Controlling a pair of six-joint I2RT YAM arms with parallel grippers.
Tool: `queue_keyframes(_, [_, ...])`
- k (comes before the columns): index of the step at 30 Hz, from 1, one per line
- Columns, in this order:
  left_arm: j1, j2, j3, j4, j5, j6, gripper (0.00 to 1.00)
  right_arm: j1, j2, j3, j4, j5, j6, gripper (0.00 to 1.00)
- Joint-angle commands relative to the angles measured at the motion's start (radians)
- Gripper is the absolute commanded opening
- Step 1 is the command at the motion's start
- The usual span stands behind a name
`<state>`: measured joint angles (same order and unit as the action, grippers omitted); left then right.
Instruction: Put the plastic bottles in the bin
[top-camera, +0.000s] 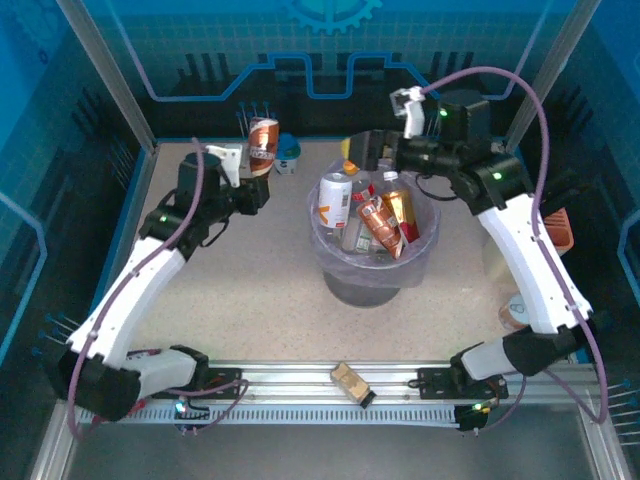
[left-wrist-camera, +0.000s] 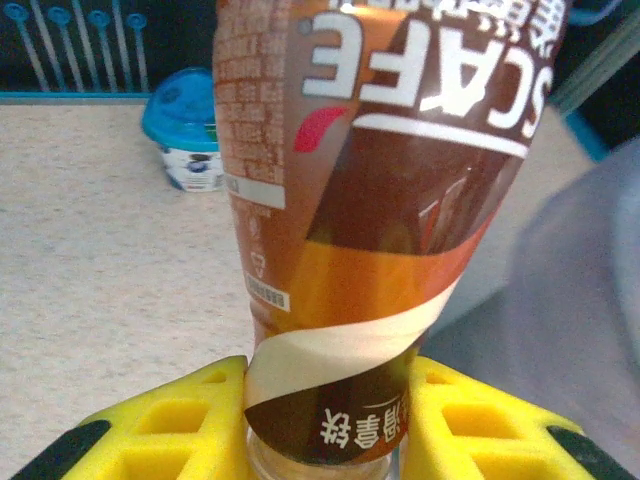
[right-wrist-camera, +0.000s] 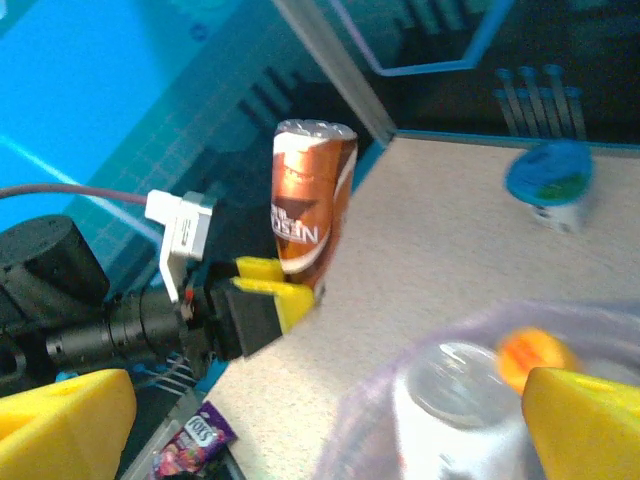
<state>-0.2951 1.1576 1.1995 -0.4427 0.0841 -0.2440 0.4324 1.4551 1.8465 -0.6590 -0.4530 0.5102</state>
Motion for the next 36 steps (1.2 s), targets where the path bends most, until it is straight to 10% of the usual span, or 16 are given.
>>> queue_keyframes(1, [-0.031, -0.079, -0.046, 0.094, 0.178, -0.154, 0.32, 0.069, 0.080, 0.085, 0.071, -0.002, 0.014, 1.00])
queue_keyframes(11, [-0.197, -0.052, 0.000, 0.099, 0.264, -0.182, 0.30, 0.158, 0.277, 0.207, 0.111, -0.051, 0.031, 0.97])
queue_keyframes(26, [-0.202, -0.014, 0.010, 0.161, 0.254, -0.189, 0.39, 0.131, 0.197, 0.107, 0.176, -0.032, 0.037, 0.48])
queue_keyframes(33, [-0.201, -0.045, -0.016, 0.226, 0.198, -0.195, 0.91, 0.103, 0.187, 0.127, 0.214, -0.045, 0.045, 0.41])
queue_keyframes(36, [-0.201, -0.069, -0.033, 0.248, 0.178, -0.196, 0.98, 0.061, 0.190, 0.183, 0.201, -0.066, 0.045, 0.40])
